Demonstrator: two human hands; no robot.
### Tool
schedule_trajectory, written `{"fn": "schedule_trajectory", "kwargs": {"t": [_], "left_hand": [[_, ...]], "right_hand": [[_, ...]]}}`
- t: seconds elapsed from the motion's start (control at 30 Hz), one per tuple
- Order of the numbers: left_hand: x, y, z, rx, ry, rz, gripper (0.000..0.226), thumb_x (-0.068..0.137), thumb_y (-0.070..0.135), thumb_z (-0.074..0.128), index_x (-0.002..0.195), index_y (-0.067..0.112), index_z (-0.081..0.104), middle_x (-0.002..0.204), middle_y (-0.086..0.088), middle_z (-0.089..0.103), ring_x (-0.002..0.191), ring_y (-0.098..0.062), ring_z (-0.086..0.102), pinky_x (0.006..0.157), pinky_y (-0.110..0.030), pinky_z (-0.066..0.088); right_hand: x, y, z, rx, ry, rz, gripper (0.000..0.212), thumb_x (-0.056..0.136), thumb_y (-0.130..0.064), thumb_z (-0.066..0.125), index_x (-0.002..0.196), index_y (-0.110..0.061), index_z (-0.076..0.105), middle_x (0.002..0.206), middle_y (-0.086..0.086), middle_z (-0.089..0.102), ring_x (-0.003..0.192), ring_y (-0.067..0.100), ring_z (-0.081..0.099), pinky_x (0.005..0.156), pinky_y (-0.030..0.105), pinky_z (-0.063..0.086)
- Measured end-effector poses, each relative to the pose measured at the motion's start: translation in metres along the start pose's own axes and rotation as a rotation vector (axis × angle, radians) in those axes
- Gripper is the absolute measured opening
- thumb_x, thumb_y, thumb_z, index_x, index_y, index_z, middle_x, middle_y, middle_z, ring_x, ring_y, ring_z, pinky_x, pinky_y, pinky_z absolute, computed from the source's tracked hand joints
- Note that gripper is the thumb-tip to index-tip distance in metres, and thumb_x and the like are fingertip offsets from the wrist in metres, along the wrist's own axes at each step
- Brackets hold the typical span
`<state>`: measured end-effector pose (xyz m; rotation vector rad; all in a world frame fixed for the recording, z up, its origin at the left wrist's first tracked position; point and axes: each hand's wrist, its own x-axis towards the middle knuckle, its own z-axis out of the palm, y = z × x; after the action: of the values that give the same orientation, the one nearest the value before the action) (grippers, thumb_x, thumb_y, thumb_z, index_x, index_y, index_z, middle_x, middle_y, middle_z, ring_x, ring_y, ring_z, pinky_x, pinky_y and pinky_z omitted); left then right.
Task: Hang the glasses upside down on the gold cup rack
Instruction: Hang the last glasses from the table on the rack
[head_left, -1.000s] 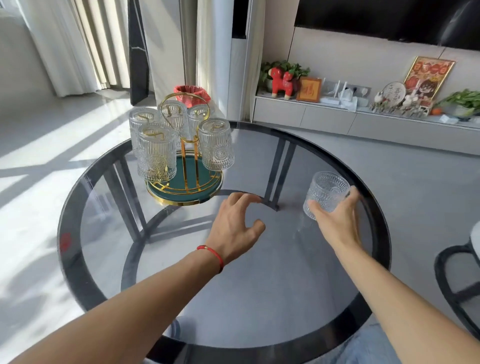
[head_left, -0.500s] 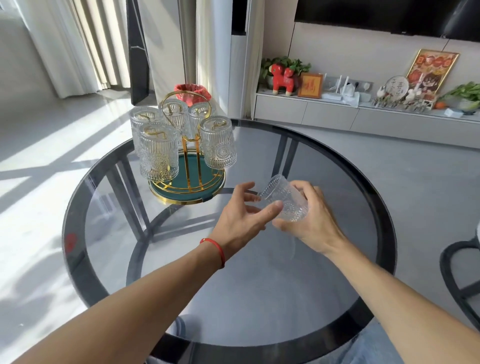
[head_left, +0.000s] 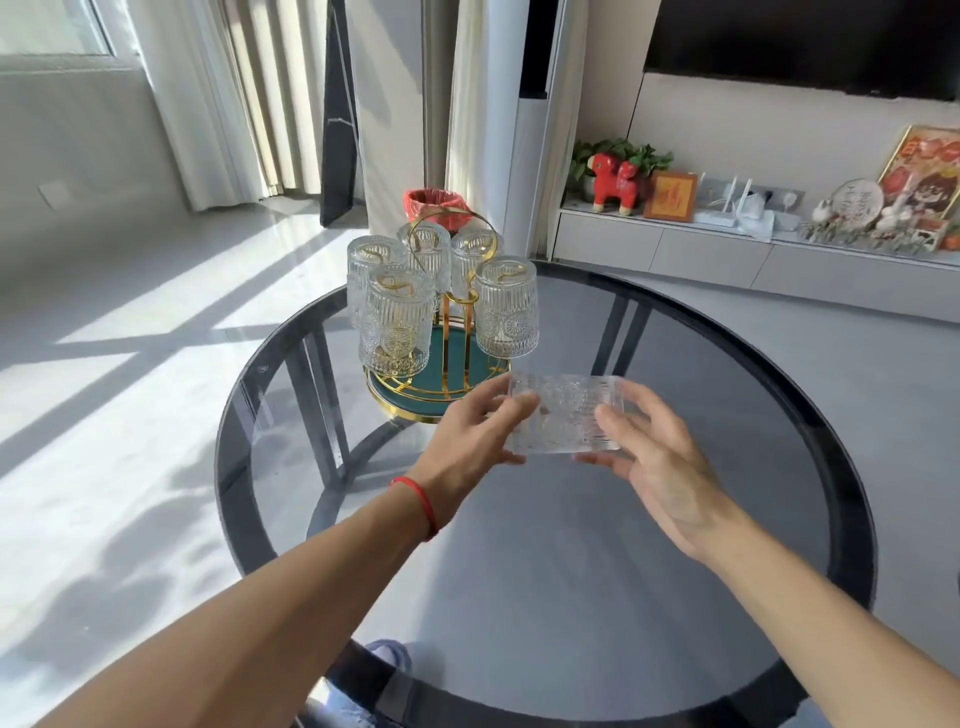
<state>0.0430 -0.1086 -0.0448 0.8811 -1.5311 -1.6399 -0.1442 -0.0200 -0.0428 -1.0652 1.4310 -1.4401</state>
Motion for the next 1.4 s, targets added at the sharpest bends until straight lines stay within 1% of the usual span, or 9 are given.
{"fn": "schedule_trajectory", "kwargs": {"t": [0.1, 0.2, 0.3, 0.43, 0.6, 0.8, 0.97, 1.13, 1.4], "left_hand": [[0.000, -0.008, -0.029, 0.572, 0.204, 0.233, 0.027, 0.097, 0.037, 0.058, 0.111, 0.021, 0.074, 0.122, 0.001, 0.068, 0.119, -0.016, 0.059, 0.101, -0.035, 0.049], [0.002, -0.023, -0.045, 1.117, 0.140, 0.337, 0.037, 0.091, 0.033, 0.065, 0.124, 0.018, 0.068, 0.146, -0.006, 0.054, 0.138, -0.025, 0.042, 0.112, -0.044, 0.039], [0.002, -0.037, -0.050, 1.268, 0.042, 0.297, 0.053, 0.089, 0.039, 0.063, 0.139, 0.023, 0.057, 0.162, -0.006, 0.037, 0.151, -0.027, 0.026, 0.119, -0.049, 0.030], [0.003, -0.042, -0.049, 1.314, 0.040, 0.280, 0.053, 0.089, 0.040, 0.062, 0.138, 0.022, 0.056, 0.167, -0.006, 0.027, 0.155, -0.025, 0.015, 0.118, -0.048, 0.027], [0.004, -0.041, -0.047, 1.334, 0.050, 0.265, 0.051, 0.088, 0.037, 0.060, 0.136, 0.020, 0.057, 0.165, -0.007, 0.027, 0.153, -0.025, 0.016, 0.114, -0.049, 0.031], [0.003, -0.038, -0.049, 1.352, 0.045, 0.268, 0.046, 0.087, 0.036, 0.059, 0.129, 0.016, 0.061, 0.162, -0.010, 0.031, 0.151, -0.028, 0.020, 0.112, -0.052, 0.037], [0.003, -0.037, -0.049, 1.369, 0.043, 0.271, 0.042, 0.087, 0.035, 0.058, 0.123, 0.014, 0.063, 0.159, -0.009, 0.032, 0.149, -0.027, 0.021, 0.109, -0.050, 0.038], [0.004, -0.036, -0.049, 1.392, 0.047, 0.271, 0.040, 0.088, 0.036, 0.057, 0.121, 0.014, 0.063, 0.158, -0.009, 0.033, 0.146, -0.029, 0.025, 0.107, -0.051, 0.039], [0.005, -0.044, -0.047, 1.386, 0.086, 0.327, 0.044, 0.085, 0.035, 0.055, 0.123, 0.013, 0.060, 0.154, -0.009, 0.037, 0.144, -0.030, 0.028, 0.107, -0.049, 0.039]], "right_hand": [[0.005, -0.026, 0.009, -0.291, 0.126, -0.204, 0.057, 0.077, -0.052, 0.079, 0.129, -0.039, 0.060, 0.114, -0.002, 0.075, 0.108, 0.017, 0.072, 0.092, 0.035, 0.058], [0.016, -0.056, 0.024, -0.446, 0.159, -0.377, 0.055, 0.078, -0.050, 0.079, 0.129, -0.037, 0.062, 0.113, -0.010, 0.073, 0.103, 0.008, 0.070, 0.087, 0.030, 0.059], [0.032, -0.083, 0.042, -0.557, 0.161, -0.501, 0.057, 0.082, -0.047, 0.079, 0.135, -0.032, 0.062, 0.122, -0.009, 0.071, 0.107, 0.006, 0.067, 0.090, 0.032, 0.060], [0.055, -0.110, 0.066, -0.748, 0.165, -0.556, 0.064, 0.083, -0.053, 0.075, 0.142, -0.032, 0.059, 0.133, 0.003, 0.066, 0.121, 0.021, 0.061, 0.099, 0.047, 0.054], [0.082, -0.122, 0.090, -0.925, 0.105, -0.571, 0.064, 0.086, -0.049, 0.074, 0.144, -0.027, 0.059, 0.139, 0.007, 0.064, 0.131, 0.022, 0.053, 0.104, 0.027, 0.038], [0.103, -0.111, 0.113, -1.062, 0.031, -0.530, 0.059, 0.082, -0.057, 0.068, 0.138, -0.038, 0.060, 0.112, 0.006, 0.058, 0.117, 0.028, 0.057, 0.095, 0.032, 0.042], [0.107, -0.090, 0.120, -1.182, 0.060, -0.589, 0.060, 0.082, -0.063, 0.059, 0.133, -0.033, 0.063, 0.113, 0.009, 0.068, 0.115, 0.030, 0.050, 0.101, 0.041, 0.042], [0.103, -0.070, 0.119, -1.191, 0.099, -0.663, 0.051, 0.085, -0.056, 0.067, 0.127, -0.028, 0.069, 0.117, 0.001, 0.071, 0.116, 0.025, 0.046, 0.101, 0.036, 0.037], [0.086, -0.063, 0.101, -1.051, 0.150, -0.703, 0.047, 0.093, -0.043, 0.063, 0.132, -0.018, 0.066, 0.132, 0.005, 0.061, 0.123, 0.029, 0.053, 0.103, 0.049, 0.044]]}}
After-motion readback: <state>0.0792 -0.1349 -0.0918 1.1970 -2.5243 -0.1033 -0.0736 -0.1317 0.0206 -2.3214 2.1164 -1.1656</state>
